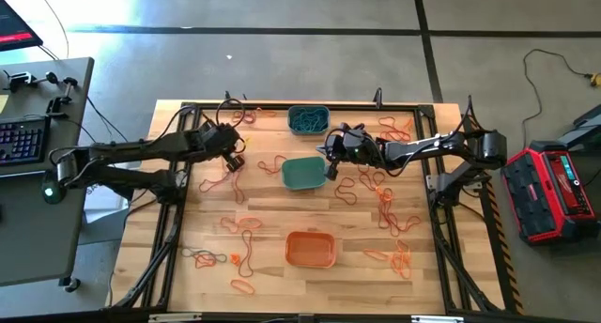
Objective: Sort rubber bands into baskets
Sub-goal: Put the blue rubber band into the blue bin
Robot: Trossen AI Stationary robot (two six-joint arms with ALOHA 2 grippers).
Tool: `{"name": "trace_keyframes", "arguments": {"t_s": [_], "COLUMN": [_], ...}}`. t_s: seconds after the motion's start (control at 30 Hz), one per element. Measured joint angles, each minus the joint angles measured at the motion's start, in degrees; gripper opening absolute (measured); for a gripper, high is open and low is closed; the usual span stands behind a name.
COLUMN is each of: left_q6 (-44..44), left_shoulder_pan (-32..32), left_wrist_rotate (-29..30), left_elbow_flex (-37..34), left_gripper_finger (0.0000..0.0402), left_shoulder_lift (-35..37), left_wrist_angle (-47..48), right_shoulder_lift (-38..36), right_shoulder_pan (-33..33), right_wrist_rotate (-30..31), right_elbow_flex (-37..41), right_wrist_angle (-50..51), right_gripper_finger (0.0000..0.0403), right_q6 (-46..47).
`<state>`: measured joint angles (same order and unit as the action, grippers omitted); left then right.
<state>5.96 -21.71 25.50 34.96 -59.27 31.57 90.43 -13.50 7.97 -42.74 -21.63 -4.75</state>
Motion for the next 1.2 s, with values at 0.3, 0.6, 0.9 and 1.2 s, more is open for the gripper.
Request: {"name": "trace_keyframes", "arguments": {"t_s": [0.3, 0.6, 0.9, 1.2], "left_q6": [1.0, 1.2, -1.6, -2.1], "left_shoulder_pan": [4.7, 9.3, 10.4, 10.8], "left_wrist_rotate": [0.3, 0.4, 0.2, -4.1], "left_elbow_flex": [0.0, 0.0, -5.0, -8.1], "left_gripper_finger": [0.0001, 0.0001, 0.0, 0.0], "left_shoulder_lift": [2.3, 2.0, 2.1, 2.1], "left_wrist_angle": [-6.1, -13.8, -28.8, -38.5], "right_shoulder_lift": [3.3, 7.5, 7.5, 7.5], "right_shoulder_pan": [0.0, 0.0, 0.2, 1.1], "right_wrist_rotate": [0.0, 0.0, 0.0, -1.5], "right_elbow_flex": [0.0, 0.1, 0.1, 0.1], "right_wrist_angle": [1.9, -5.4, -9.3, -14.5], "right_gripper_finger": [0.0, 0.0002, 0.0068, 0.0122], "right_q6": [0.3, -0.1, 0.4, 0.2]}}
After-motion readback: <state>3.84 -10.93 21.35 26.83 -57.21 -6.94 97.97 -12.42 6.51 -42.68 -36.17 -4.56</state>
